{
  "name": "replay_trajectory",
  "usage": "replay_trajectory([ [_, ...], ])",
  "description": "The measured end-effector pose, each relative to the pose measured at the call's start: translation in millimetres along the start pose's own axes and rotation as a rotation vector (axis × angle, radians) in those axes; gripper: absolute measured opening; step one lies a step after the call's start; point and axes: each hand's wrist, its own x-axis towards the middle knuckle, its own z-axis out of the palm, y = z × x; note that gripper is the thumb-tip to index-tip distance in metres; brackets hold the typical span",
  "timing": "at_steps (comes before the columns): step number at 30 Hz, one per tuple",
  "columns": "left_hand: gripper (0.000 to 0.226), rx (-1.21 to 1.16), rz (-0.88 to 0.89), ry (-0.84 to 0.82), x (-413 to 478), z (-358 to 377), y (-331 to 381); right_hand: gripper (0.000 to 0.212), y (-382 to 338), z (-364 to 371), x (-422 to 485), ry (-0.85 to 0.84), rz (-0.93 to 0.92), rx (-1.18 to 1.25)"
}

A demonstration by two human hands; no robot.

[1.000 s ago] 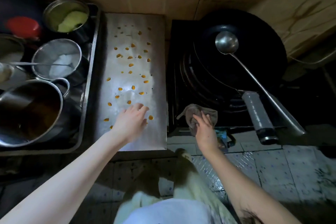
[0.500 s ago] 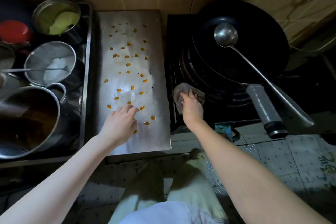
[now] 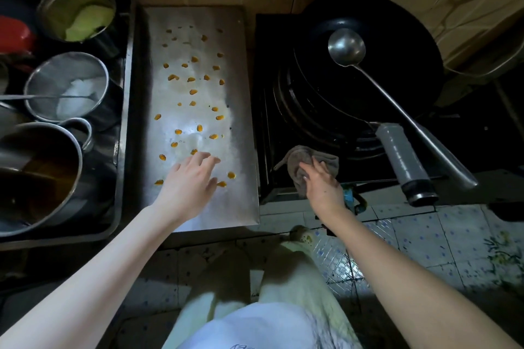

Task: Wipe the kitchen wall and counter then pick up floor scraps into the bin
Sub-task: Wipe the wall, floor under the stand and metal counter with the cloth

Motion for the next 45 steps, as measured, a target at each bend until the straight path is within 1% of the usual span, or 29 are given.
replay_trajectory([
  [3, 0.042, -0.017, -0.039, -0.001, -9, -1, -7, 0.051, -16, 1, 8, -0.015, 0.027, -0.02],
  [5, 0.041, -0.014, -0.064, 0.004, -16, -2, -13, 0.05, -30, 0, 16, -0.06, 0.007, -0.005],
  [7, 0.041, -0.009, -0.088, 0.012, -24, -3, -18, 0.046, -44, -3, 26, -0.06, -0.038, 0.029],
  [10, 0.041, 0.003, -0.127, 0.03, -38, -4, -24, 0.041, -65, -6, 39, 0.009, -0.078, 0.122],
  [13, 0.04, -0.019, -0.144, 0.039, -52, -3, -29, 0.038, -76, -12, 44, 0.067, 0.021, 0.37],
  [15, 0.04, -0.028, -0.152, 0.039, -61, -1, -32, 0.037, -75, -17, 42, 0.117, 0.064, 0.486],
  [18, 0.042, -0.048, -0.176, 0.043, -72, 2, -37, 0.038, -72, -25, 35, 0.161, 0.021, 0.525],
  [23, 0.043, -0.052, -0.181, 0.053, -74, -2, -41, 0.038, -84, -39, 33, 0.233, 0.009, 0.602],
  [33, 0.042, -0.064, -0.156, 0.154, -41, -33, -55, 0.037, -144, -54, 58, 0.304, -0.135, 0.623],
  [41, 0.04, -0.154, -0.175, 0.257, 11, -55, -60, 0.036, -168, -49, 111, 0.212, -0.17, 0.567],
  [45, 0.04, -0.156, -0.225, 0.334, 38, -65, -71, 0.035, -185, -54, 154, 0.198, -0.189, 0.491],
])
